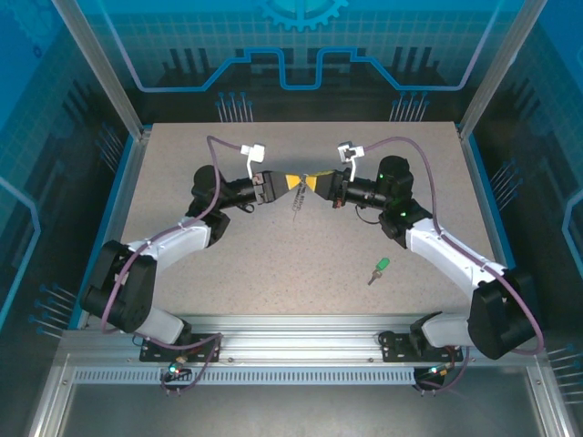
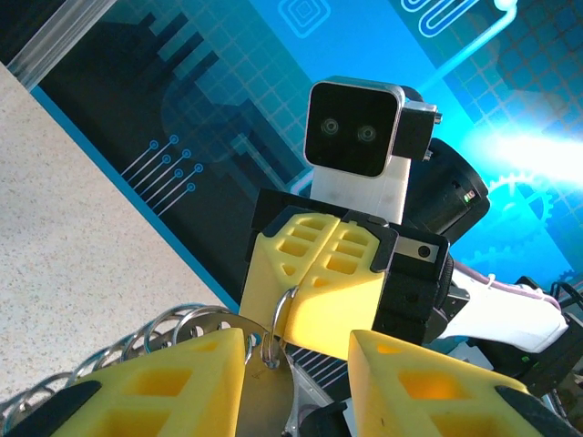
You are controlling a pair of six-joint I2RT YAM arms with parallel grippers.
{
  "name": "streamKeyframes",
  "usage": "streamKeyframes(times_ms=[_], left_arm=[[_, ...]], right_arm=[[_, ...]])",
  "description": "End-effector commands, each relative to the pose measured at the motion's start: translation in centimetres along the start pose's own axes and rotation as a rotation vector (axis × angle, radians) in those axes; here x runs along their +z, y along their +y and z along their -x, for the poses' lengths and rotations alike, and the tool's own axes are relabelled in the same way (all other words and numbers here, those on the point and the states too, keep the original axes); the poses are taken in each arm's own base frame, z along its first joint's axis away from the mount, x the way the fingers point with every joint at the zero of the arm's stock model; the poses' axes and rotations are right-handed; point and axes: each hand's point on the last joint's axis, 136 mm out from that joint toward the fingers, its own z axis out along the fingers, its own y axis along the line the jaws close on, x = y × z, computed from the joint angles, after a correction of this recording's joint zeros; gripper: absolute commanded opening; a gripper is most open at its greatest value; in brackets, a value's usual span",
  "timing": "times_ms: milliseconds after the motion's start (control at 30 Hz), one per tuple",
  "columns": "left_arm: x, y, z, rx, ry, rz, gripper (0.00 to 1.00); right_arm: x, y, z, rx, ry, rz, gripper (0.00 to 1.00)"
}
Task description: Put the keys on the keyring
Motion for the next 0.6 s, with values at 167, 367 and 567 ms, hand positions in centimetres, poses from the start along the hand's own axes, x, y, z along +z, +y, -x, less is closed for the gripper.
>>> streamKeyframes(times_ms=[167,367,567], left_arm=[[0.58,-0.3,-0.74,0.023,0.036,-0.03,0.32],[0.78,-0.34,-0.77,0.025,0.039,-0.033,0.3],[1.1,-0.32,-0.77,0.026,0.044,-0.038,0.26]], right_arm=[[0.5,1.63,1.51,-0.046,-0.029,0.05,0.0],[0.59,1.5,1.36,-0.044,-0.024,0.05,0.0],[0.59,1.41,1.19,-0.044,-0.019,0.049,0.0]])
